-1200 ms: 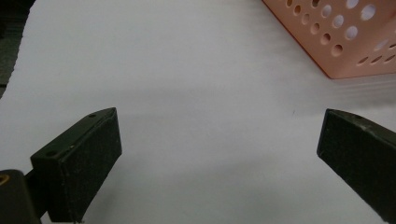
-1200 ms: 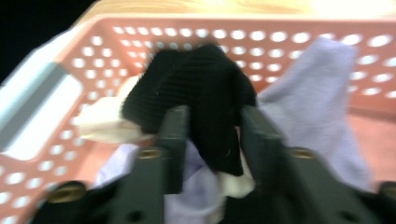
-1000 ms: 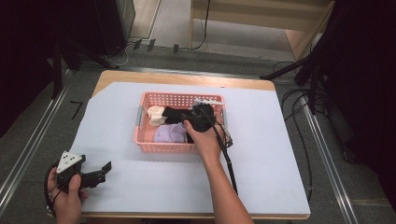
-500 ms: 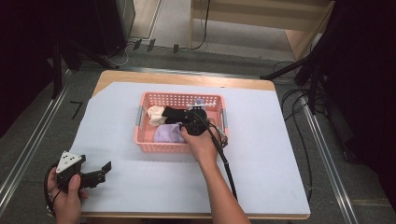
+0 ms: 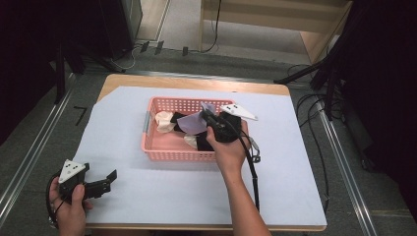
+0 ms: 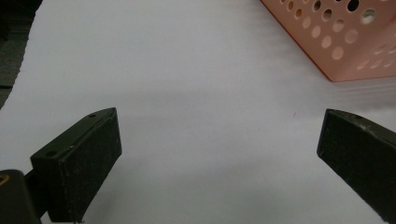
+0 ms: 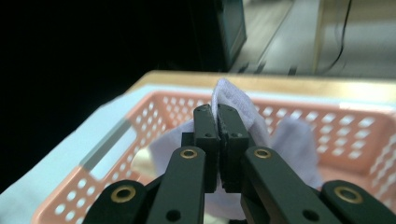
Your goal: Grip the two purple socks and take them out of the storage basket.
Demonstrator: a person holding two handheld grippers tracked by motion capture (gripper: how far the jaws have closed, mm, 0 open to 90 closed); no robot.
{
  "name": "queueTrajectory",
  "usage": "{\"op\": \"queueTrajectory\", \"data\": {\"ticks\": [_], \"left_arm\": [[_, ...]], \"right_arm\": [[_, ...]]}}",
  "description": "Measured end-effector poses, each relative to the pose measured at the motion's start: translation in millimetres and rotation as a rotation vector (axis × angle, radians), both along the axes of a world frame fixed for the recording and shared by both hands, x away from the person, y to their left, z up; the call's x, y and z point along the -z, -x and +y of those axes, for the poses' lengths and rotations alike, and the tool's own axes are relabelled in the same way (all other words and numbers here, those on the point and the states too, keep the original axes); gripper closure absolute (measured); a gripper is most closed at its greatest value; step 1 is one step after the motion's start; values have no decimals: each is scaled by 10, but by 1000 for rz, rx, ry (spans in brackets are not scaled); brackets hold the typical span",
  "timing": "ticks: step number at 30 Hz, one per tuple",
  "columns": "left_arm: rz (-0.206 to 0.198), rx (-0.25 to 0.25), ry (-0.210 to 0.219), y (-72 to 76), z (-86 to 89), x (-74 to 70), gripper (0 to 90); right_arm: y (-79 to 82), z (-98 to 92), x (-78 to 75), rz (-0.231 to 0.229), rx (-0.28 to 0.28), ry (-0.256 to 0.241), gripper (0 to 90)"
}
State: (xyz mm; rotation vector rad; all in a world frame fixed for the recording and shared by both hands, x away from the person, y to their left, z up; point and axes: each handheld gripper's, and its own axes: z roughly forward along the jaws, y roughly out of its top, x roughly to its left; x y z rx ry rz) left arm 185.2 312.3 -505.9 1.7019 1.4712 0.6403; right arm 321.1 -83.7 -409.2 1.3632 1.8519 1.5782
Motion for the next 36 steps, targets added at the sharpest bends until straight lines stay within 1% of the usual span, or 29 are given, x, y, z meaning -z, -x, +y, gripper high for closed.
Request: {"op": "queueTrajectory", "data": {"ticks": [3, 5, 7, 9, 10, 11, 13, 15, 17, 20, 21, 24, 29, 31, 33, 36], "left_arm": [[-1, -2, -1, 1, 0, 0, 5], [-1, -1, -1, 1, 3, -1, 5], [-2, -2, 2, 1, 4, 0, 5], [-4, -3, 3, 2, 3, 1, 5], [-2, -4, 5, 3, 2, 1, 5], [-2, -5, 6, 3, 2, 1, 5], [-5, -6, 5, 2, 3, 1, 6], [-6, -7, 5, 3, 2, 1, 5], [-6, -7, 5, 3, 1, 1, 5], [-7, -7, 8, 4, 2, 1, 5], [-7, -8, 7, 4, 2, 1, 5], [-5, -10, 3, 6, -1, 1, 5], [-10, -8, -1, 7, 0, 2, 5], [-10, -8, -1, 8, -1, 1, 5], [-11, -8, -1, 8, -1, 1, 5], [-10, -9, 0, 8, -1, 1, 5]], "right_arm": [[33, -104, -26, -68, 17, -17, 888], [58, -180, -59, -110, 36, -19, 888], [82, -271, -97, -146, 63, -37, 888], [95, -377, -130, -171, 85, -57, 888], [107, -432, -144, -176, 101, -63, 888], [114, -493, -153, -186, 117, -60, 888], [131, -622, -163, -197, 143, -70, 888], [154, -757, -167, -200, 174, -78, 888], [177, -891, -164, -205, 204, -75, 888], [215, -1085, -151, -215, 239, -62, 888], [228, -1145, -141, -214, 250, -61, 888], [257, -1320, -83, -206, 285, -39, 888], [295, -1595, 90, -189, 346, -1, 888], [307, -1683, 178, -167, 374, 2, 888], [311, -1763, 275, -152, 402, 17, 888], [310, -1830, 426, -117, 431, 40, 888]]}}
